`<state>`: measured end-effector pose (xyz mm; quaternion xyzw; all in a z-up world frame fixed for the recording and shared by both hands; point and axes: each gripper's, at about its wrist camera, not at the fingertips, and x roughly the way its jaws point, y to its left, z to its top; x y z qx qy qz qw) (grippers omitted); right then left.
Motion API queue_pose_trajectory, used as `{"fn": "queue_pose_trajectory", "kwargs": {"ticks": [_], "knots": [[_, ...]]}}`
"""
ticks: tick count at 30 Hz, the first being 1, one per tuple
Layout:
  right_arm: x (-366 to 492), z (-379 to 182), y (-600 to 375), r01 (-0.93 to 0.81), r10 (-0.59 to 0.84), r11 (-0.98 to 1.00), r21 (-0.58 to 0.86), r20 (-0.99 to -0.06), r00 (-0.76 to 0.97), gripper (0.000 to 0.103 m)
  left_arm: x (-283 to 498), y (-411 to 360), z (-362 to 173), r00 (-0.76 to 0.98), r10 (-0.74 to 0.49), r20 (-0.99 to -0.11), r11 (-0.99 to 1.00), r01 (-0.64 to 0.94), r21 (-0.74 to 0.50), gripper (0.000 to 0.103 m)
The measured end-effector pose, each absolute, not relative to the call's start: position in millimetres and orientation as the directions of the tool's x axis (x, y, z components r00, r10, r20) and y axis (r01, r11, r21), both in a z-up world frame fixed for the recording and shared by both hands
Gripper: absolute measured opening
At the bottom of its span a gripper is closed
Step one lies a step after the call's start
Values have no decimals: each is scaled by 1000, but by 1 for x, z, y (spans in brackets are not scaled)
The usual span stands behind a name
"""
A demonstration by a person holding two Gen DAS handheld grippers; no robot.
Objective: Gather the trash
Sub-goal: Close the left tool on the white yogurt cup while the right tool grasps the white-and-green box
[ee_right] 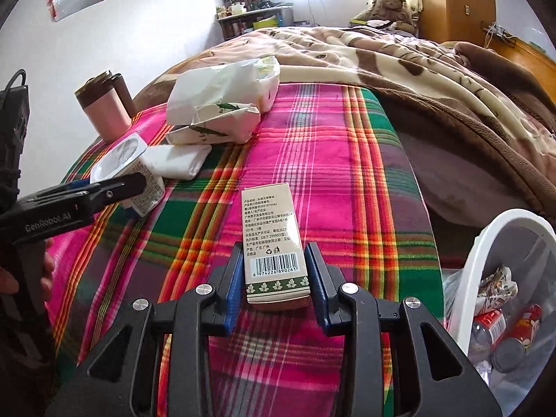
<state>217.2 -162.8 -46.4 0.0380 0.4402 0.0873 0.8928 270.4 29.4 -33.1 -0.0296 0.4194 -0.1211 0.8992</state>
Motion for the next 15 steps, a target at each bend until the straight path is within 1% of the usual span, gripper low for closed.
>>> {"fn": "queue_pose_trajectory", "kwargs": {"ticks": [11,13,14,15], "knots": [[227,-47,-169,-114,199,980,163,-773,602,35,276,25,-36,631,-224,-743,973,183,-138,76],[229,-47,-168,-114,200,980,165,-773,603,35,276,24,-35,641,-221,-735,974,183,-133,71],[230,-47,-168,-114,201,980,166,-772,603,35,277,24,-34,644,-219,-733,975,182,-132,69],[230,-47,-168,-114,201,980,166,-772,603,35,277,23,-34,643,-219,-734,974,183,-130,65]]}}
